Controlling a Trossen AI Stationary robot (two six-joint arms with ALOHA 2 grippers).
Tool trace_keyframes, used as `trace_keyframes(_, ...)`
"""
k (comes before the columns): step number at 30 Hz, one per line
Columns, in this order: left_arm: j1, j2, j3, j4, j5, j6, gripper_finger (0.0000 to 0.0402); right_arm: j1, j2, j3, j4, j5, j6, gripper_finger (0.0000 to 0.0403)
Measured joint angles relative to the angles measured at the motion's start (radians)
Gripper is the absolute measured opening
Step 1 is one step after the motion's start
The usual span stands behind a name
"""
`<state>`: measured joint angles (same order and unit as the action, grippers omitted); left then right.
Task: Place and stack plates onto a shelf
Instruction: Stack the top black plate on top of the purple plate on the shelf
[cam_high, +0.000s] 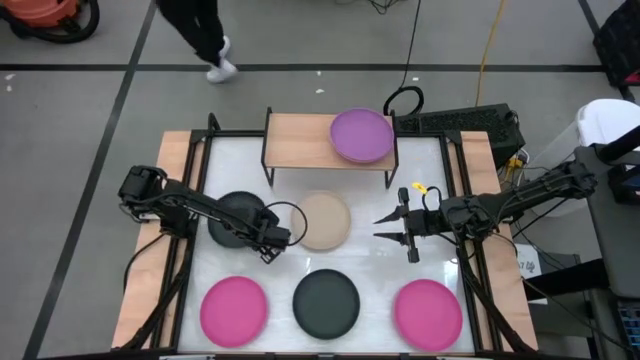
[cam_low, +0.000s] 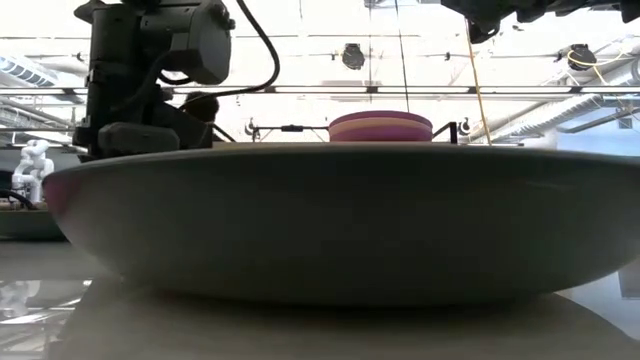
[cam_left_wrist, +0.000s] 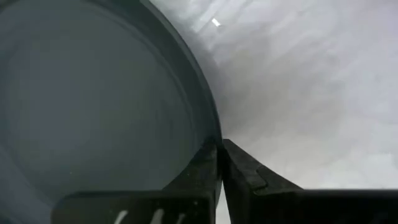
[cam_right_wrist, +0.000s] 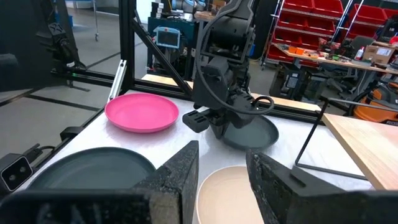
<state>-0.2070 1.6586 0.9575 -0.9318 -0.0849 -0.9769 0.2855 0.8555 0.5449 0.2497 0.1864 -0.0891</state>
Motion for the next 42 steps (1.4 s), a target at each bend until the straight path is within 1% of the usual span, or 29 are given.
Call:
trace_keyframes(3,-0.001,-0.01,0.026,-0.009,0.014,0.026,0.001,0.0,0.0,0.0,0.0,0.0,0.0,0.0114)
trace_keyframes(6,-0.008,-0.041,0.09,-0.04,0.011,0.054,0.001,0.0,0.0,0.0,0.0,0.0,-0.001,0.0114)
trace_keyframes(11,-0.032,-0.07,0.242,-0.109,-0.03,0.134,0.001,0.0,0.0,0.0,-0.002,0.0,-0.004,0.0114)
trace_keyframes(18,-0.097,-0.083,0.487,-0.117,-0.056,0.319,0.001,0.0,0.0,0.0,-0.008,0.0,-0.003,0.0114)
trace_keyframes(24,-0.128,-0.083,0.647,-0.123,-0.126,0.462,0.001,0.001,-0.01,0.0,-0.009,-0.002,-0.002,0.0114)
trace_keyframes(28,-0.129,-0.083,0.716,-0.121,-0.185,0.568,0.001,0.029,-0.062,0.0,-0.008,-0.004,-0.002,0.0114)
trace_keyframes(31,-0.121,-0.083,0.746,-0.086,-0.246,0.707,0.001,0.061,-0.12,0.0,-0.012,-0.004,-0.003,0.0114)
trace_keyframes(35,-0.095,-0.082,0.762,-0.002,-0.307,0.947,0.001,0.102,-0.188,0.0,-0.033,-0.004,-0.007,0.0114)
trace_keyframes(39,-0.044,-0.08,0.769,0.09,-0.312,1.221,0.001,0.124,-0.223,-0.008,-0.042,-0.004,-0.015,0.0114)
trace_keyframes(42,0.024,-0.072,0.769,0.165,-0.31,1.379,0.001,0.129,-0.237,-0.033,-0.028,0.0,-0.033,0.0114)
